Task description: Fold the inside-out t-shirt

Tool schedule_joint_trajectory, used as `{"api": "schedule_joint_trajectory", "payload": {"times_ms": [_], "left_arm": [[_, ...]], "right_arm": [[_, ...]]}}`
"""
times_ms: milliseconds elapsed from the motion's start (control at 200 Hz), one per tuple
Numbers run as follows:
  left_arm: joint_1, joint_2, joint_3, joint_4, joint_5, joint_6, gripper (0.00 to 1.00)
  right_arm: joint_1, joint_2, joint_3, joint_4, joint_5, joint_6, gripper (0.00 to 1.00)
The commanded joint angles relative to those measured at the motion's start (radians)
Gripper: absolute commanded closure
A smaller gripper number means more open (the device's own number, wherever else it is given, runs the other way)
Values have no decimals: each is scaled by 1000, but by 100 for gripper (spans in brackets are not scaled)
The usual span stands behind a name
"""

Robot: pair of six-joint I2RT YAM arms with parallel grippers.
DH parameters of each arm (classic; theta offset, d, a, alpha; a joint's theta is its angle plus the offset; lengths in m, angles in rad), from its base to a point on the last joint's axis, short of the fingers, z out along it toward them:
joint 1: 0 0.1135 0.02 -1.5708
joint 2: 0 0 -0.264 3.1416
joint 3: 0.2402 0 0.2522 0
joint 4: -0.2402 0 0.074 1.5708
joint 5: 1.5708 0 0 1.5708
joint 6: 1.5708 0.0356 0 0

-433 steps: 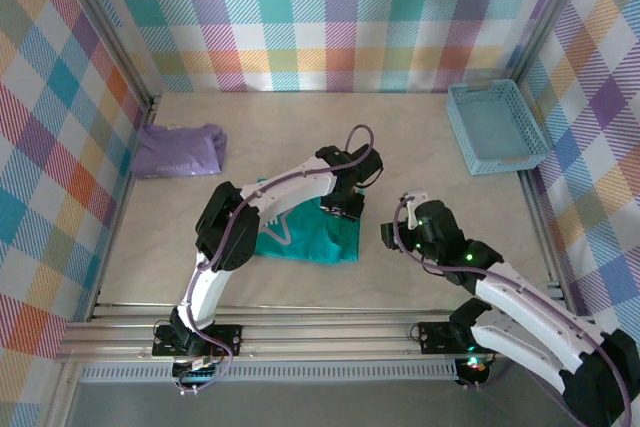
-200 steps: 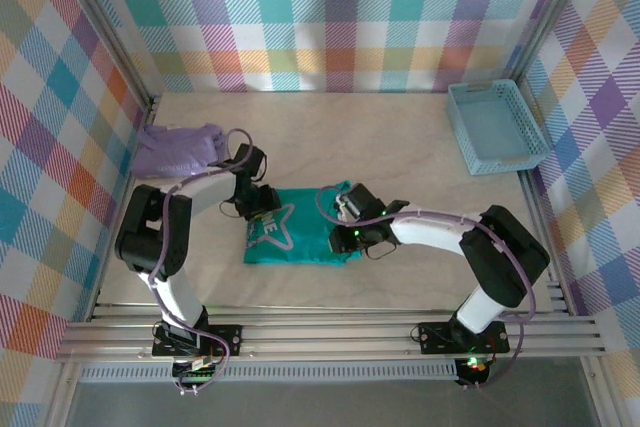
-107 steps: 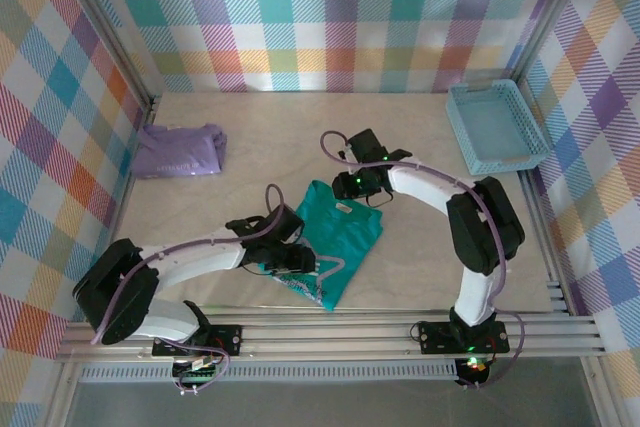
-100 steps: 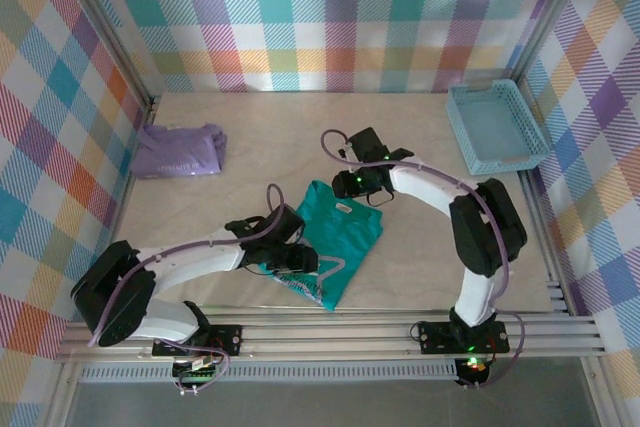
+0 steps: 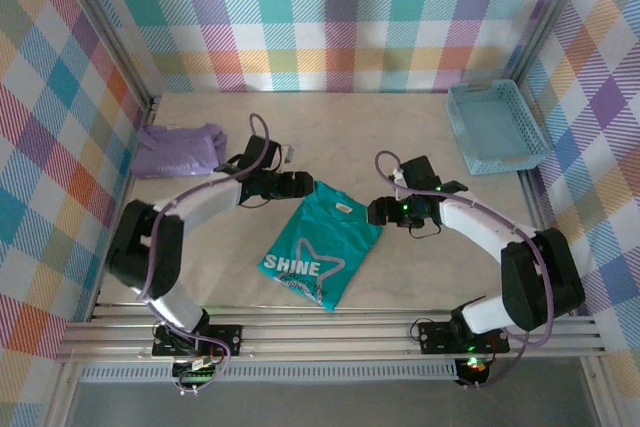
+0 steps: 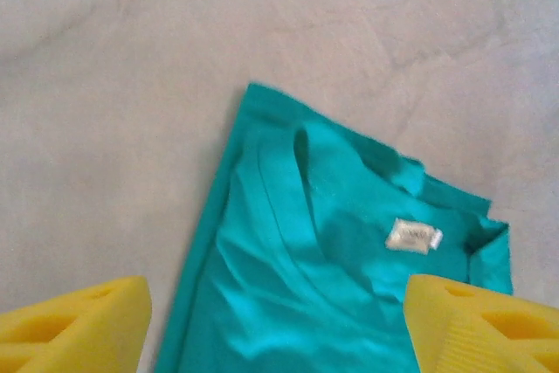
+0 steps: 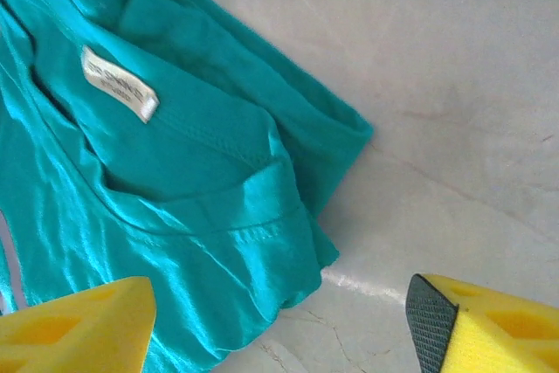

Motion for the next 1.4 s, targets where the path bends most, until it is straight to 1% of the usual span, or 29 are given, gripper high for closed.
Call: {"api": "schedule_joint_trajectory", "payload": {"times_ms": [0,95,185,240,340,510,695,815,885,1040,1240,1395], "left_arm": [[25,103,105,-108,93,194,22],[30,191,199,-176,152,253,20],[30,262,271,-233,213,290,17],[30,301,303,-261,240,305,15],[30,345,331,-276,265,316,14],[30,386,367,-311,307,338,15],[29,431,374,-327,354,339,21],[28,439,375,-327,378,335,30],[29,439,380,-325,390,331,36],[29,452,391,-325,405,323,50],[30,463,397,-323,409,320,62],[30,468,397,-312,408,305,73]], "right_arm": [[5,56,-5,78,-104,86,21],[5,94,-14,114,-100,109,20],[5,128,-17,148,-127,136,20],[10,148,-17,161,-130,147,21],[19,176,-16,184,-125,162,22],[34,231,3,214,-125,177,25],[43,252,18,265,-125,207,30],[43,262,23,300,-133,227,34],[43,261,23,315,-132,237,39],[43,253,35,317,-115,247,45],[43,260,35,332,-112,257,53],[43,261,34,350,-113,265,58]]}}
